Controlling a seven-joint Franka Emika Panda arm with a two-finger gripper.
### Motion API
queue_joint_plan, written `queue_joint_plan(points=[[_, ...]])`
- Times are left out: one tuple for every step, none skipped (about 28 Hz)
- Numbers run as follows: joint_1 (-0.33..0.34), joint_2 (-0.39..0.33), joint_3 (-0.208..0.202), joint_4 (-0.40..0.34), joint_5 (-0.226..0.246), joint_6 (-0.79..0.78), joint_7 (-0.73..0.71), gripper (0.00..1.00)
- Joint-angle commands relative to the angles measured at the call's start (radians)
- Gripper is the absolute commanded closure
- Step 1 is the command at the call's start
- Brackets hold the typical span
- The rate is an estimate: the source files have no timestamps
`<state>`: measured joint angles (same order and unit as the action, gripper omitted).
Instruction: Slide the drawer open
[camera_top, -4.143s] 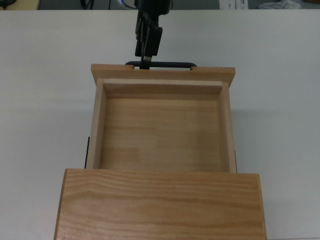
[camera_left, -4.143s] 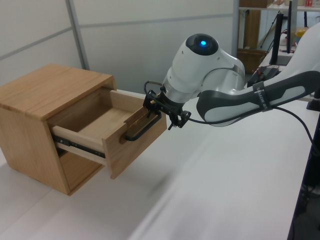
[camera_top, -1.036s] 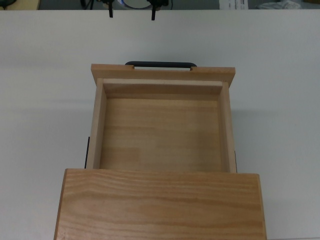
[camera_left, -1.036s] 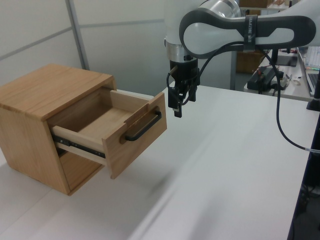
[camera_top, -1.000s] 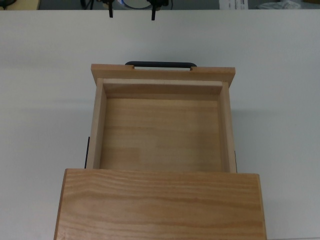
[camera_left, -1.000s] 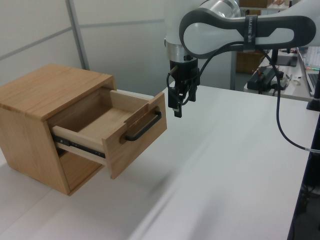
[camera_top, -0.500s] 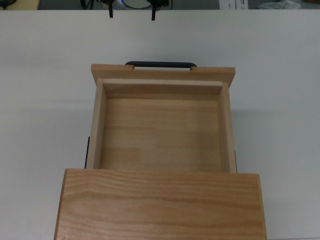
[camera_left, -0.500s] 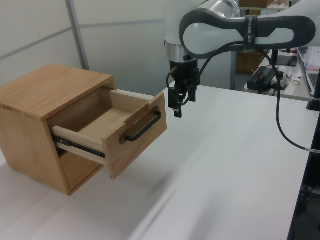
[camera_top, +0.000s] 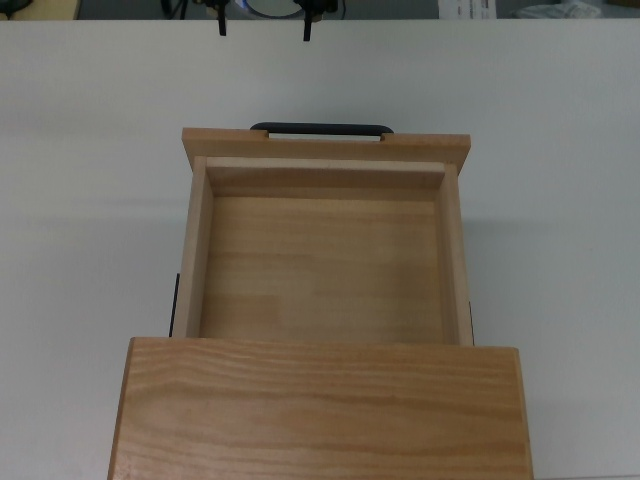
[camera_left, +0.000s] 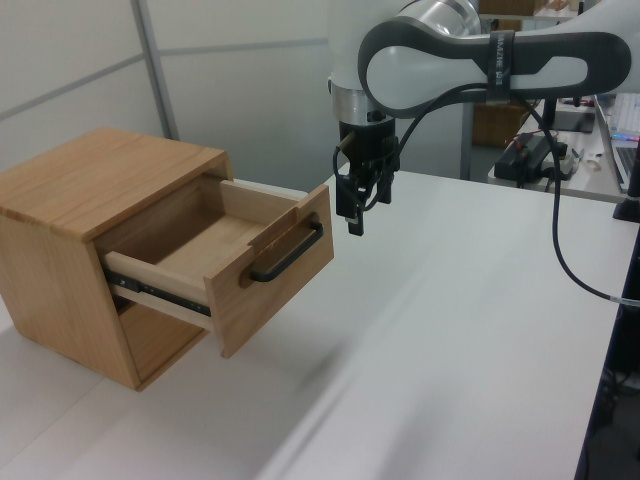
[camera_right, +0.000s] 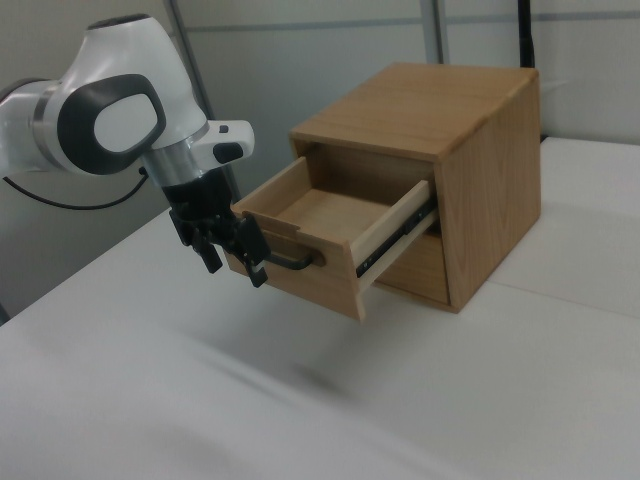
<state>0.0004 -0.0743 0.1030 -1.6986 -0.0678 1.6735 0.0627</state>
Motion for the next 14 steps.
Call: queue_joint_plan(points=[[-0.002,0.015,0.003,0.033,0.002,-0.043,-0.015,0.00],[-0.002,0.015,0.003,0.033,0.002,-0.043,-0.015,0.00],[-0.002,0.015,0.003,0.033,0.002,-0.043,-0.015,0.00],[-0.002,0.015,0.001,0.033,0.002,-0.043,-0.015,0.00],[-0.002,0.015,0.003,0.033,0.002,-0.043,-0.015,0.00],[-0.002,0.016,0.003,0.033,0.002,-0.043,-0.015,0.00],[-0.002,0.015,0.003,0.034,0.003,-0.043,-0.014,0.00],[-0.002,0.015,0.003,0.033,0.003,-0.043,-0.014,0.00],[-0.002,0.015,0.004,0.033,0.003,-0.043,-0.014,0.00],[0.000,0.015,0.004,0.034,0.003,-0.043,-0.015,0.00],[0.000,0.015,0.006,0.034,0.003,-0.043,-0.014,0.00],[0.000,0.015,0.006,0.033,0.003,-0.043,-0.014,0.00],[0.000,0.015,0.006,0.033,0.005,-0.043,-0.014,0.00],[0.001,0.015,0.007,0.033,0.005,-0.043,-0.014,0.00]])
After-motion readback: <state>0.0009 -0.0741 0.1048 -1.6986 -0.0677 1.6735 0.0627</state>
